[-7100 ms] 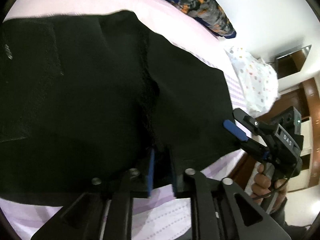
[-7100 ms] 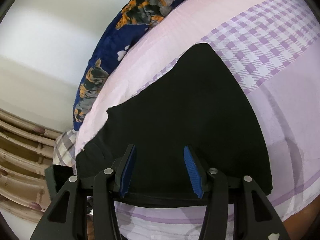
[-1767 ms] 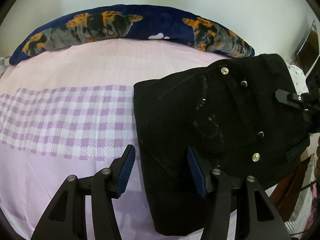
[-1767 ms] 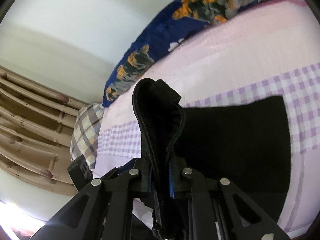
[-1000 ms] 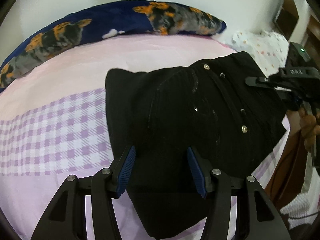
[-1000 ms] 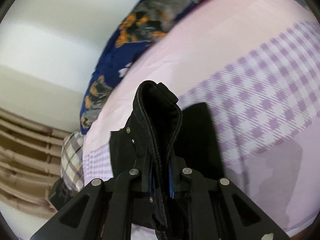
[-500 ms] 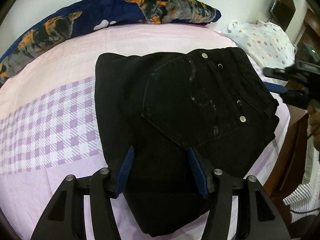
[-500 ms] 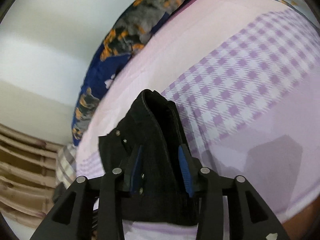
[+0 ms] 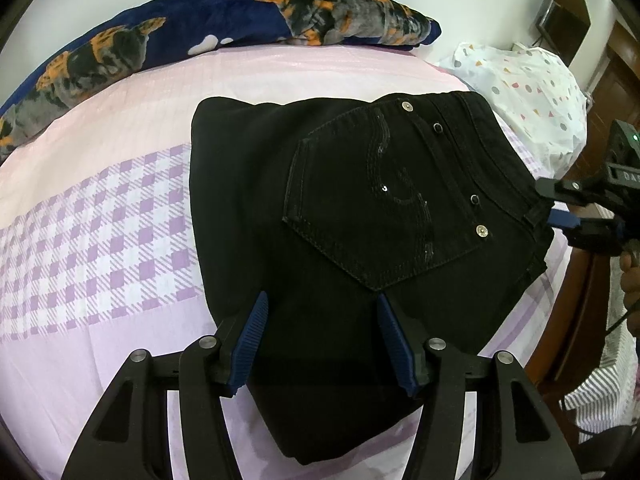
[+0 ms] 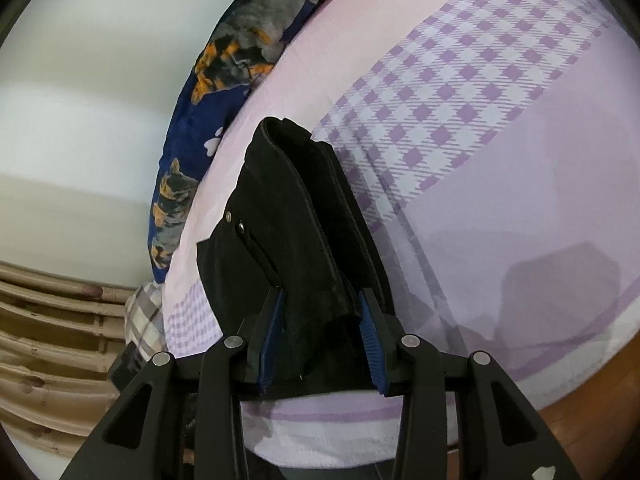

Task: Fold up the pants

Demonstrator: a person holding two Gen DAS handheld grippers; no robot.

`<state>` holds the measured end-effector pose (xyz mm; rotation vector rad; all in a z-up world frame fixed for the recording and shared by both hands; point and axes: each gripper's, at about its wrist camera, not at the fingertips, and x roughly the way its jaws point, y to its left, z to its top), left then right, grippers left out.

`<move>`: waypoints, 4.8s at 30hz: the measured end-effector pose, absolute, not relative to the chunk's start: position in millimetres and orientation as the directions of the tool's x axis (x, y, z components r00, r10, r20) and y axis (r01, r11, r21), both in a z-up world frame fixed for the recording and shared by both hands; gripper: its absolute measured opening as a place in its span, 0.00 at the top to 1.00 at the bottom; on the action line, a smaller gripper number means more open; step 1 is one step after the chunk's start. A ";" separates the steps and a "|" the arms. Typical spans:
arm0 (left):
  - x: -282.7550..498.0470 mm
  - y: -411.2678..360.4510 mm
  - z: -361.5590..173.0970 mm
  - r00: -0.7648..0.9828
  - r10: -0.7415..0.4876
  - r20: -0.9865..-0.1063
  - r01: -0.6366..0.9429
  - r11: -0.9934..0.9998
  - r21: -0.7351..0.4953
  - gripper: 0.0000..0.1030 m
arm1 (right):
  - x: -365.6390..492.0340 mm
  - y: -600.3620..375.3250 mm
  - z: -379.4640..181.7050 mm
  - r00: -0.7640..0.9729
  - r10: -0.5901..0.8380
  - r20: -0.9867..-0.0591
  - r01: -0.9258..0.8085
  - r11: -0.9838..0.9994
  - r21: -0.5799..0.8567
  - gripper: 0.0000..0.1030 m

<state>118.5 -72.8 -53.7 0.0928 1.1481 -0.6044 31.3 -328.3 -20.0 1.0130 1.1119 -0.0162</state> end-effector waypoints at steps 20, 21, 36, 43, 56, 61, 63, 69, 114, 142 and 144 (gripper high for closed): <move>101.0 -78.0 -49.1 0.214 -0.409 -0.887 0.569 0.790 -0.226 0.44 | -0.1 -323.7 -26.1 0.492 0.354 -0.795 0.495 0.638 0.590 0.87; 101.0 -78.1 -49.6 0.211 -0.408 -0.888 0.567 0.791 -0.229 0.44 | 1.3 -322.5 -24.3 0.488 0.352 -0.798 0.491 0.645 0.585 0.86; 102.9 -83.3 -51.9 0.226 -0.381 -0.897 0.567 0.800 -0.197 0.44 | 36.2 -309.1 43.2 0.565 0.163 -0.809 0.396 0.806 0.440 0.77; 101.3 -84.8 -52.4 0.235 -0.372 -0.898 0.568 0.802 -0.183 0.44 | 75.0 -284.8 51.2 0.566 0.132 -0.814 0.336 0.865 0.374 0.77; 99.3 -86.6 -52.0 0.248 -0.360 -0.899 0.573 0.803 -0.163 0.43 | 91.1 -275.2 -6.3 0.420 0.053 -0.906 0.354 0.910 0.217 0.79; 99.4 -79.4 -42.8 0.300 -0.350 -0.887 0.554 0.821 -0.136 0.43 | 74.0 -272.7 -9.4 0.403 0.060 -0.913 0.340 0.917 0.210 0.79; 103.0 -69.0 -35.6 0.318 -0.377 -0.870 0.532 0.830 -0.165 0.43 | 64.9 -273.5 -9.2 0.402 0.073 -0.913 0.339 0.914 0.222 0.78; 125.1 -24.7 -31.6 0.335 -0.446 -0.830 0.390 0.868 -0.309 0.43 | 49.2 -278.0 -6.0 0.405 0.109 -0.908 0.344 0.902 0.262 0.78; 184.4 -8.6 -89.3 0.033 -0.736 -0.676 0.134 0.674 -0.727 0.33 | 85.7 -355.8 -60.4 0.278 0.709 -0.649 0.178 0.625 0.760 0.47; 178.1 -55.5 -73.8 0.186 -0.529 -0.828 0.253 0.840 -0.480 0.70 | 106.8 -317.8 -55.8 0.322 0.624 -0.713 0.241 0.674 0.699 0.69; 175.7 -60.5 -69.2 0.202 -0.502 -0.841 0.275 0.853 -0.443 0.75 | 105.3 -316.0 -51.3 0.338 0.620 -0.708 0.258 0.663 0.703 0.71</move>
